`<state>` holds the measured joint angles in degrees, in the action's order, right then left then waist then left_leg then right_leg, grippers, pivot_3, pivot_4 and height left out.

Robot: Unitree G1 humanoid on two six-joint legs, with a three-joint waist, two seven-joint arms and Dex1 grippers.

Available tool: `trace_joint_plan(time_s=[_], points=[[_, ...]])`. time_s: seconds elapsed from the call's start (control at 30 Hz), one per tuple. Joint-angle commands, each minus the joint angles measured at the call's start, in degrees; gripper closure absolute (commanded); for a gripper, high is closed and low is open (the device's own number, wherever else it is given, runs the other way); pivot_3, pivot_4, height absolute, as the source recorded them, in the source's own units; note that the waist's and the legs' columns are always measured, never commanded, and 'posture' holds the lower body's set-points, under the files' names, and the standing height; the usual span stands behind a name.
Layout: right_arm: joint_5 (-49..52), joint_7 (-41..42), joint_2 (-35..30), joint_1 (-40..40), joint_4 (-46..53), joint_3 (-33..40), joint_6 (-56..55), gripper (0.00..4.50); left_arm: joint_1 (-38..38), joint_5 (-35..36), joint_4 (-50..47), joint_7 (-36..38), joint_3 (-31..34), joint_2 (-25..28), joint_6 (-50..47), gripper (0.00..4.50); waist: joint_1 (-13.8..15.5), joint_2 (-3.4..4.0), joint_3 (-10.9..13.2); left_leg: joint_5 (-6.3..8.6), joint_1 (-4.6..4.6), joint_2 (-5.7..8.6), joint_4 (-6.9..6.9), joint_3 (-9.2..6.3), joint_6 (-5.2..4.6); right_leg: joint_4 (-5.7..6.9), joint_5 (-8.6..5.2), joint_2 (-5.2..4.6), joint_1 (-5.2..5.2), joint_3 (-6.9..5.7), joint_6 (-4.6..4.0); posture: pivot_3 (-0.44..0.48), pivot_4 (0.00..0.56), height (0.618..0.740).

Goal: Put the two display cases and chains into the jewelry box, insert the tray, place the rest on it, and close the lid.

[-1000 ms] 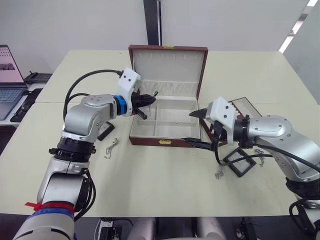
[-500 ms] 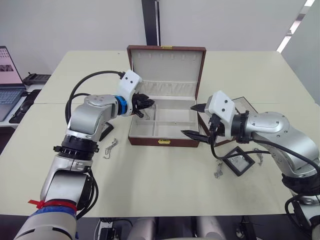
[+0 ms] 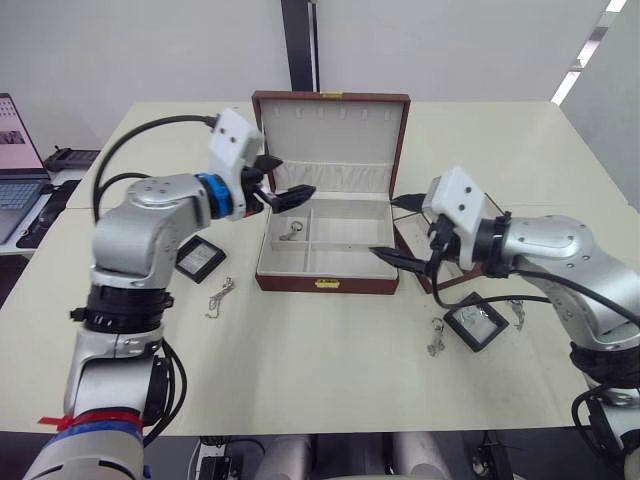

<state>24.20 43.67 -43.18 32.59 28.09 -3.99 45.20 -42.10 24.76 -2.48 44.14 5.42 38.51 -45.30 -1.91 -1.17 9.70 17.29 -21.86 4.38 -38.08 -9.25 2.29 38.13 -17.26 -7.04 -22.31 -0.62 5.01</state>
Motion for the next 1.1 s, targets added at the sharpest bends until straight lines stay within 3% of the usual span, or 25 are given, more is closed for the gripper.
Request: trace_joint_plan(time_s=[0.03, 0.27, 0.53, 0.67, 0.77, 0.97, 1.1], points=[[0.51, 0.88, -4.39, -2.59, 2.08, 8.02, -1.31, 0.00, 3.97, 0.28, -0.20, 3.63, 7.63, 6.08, 6.49, 0.03, 0.00, 0.01, 0.00, 0.00, 0.00, 0.00, 0.00, 0.02, 0.00, 0.00, 0.00, 0.00, 0.00, 0.02, 0.00, 0.000, 0.150, 0.740], [-2.37, 2.05, -11.19, -19.45, 4.35, 24.94, -5.10, 0.00, 17.32, -2.24, 10.74, 7.40, 17.43, 13.55, 18.98, 0.03, 0.31, 0.03, -0.01, 0.00, 0.04, -0.01, 0.03, 0.02, -0.01, -0.03, 0.00, -0.02, 0.05, 0.00, -0.01, 0.000, 0.150, 0.740], [-3.49, 6.18, -7.99, -40.73, 7.35, 41.56, -12.82, 0.00, 33.29, -4.44, 20.47, 8.57, 24.69, 14.73, 31.92, 0.03, 0.32, 0.04, -0.01, 0.00, 0.17, -0.06, 0.01, 0.06, -0.02, 0.05, 0.06, -0.01, 0.17, 0.05, -0.06, 0.000, 0.150, 0.740], [-5.23, 11.07, -5.08, -52.71, 2.63, 50.66, -18.86, 0.00, 39.65, -4.65, 24.21, 7.24, 27.27, 13.44, 35.39, 0.03, 0.38, 0.00, -0.04, -0.01, 0.23, -0.07, 0.02, 0.05, -0.02, 0.03, 0.15, 0.02, 0.23, 0.04, -0.07, 0.000, 0.150, 0.740], [-6.64, 11.20, -1.94, -58.43, 0.84, 53.09, -22.66, 0.00, 41.47, -4.72, 26.16, 6.19, 27.73, 12.89, 37.37, 0.03, 0.63, -0.04, -0.06, 0.00, 0.33, -0.06, 0.08, 0.06, -0.04, -0.05, 0.14, 0.01, 0.33, 0.04, -0.07, 0.000, 0.150, 0.740], [-9.11, 13.13, -2.37, -62.46, -4.51, 51.32, -29.82, 0.00, 42.54, -4.50, 25.86, 4.33, 27.45, 11.10, 39.98, 0.03, 0.54, 0.01, -0.07, 0.15, 1.03, -0.08, 0.23, 0.08, -0.28, -0.13, 0.14, 0.03, 0.97, 0.09, -0.05, 0.000, 0.150, 0.740], [-9.25, 14.92, -2.61, -65.08, -5.95, 51.57, -31.52, 0.00, 44.60, -3.04, 25.41, 5.44, 28.58, 11.09, 39.60, 0.03, 0.33, 0.02, -0.07, 0.15, 1.02, -0.09, 0.24, 0.10, -0.27, -0.16, 0.12, 0.03, 0.96, 0.11, -0.05, 0.000, 0.150, 0.740]])
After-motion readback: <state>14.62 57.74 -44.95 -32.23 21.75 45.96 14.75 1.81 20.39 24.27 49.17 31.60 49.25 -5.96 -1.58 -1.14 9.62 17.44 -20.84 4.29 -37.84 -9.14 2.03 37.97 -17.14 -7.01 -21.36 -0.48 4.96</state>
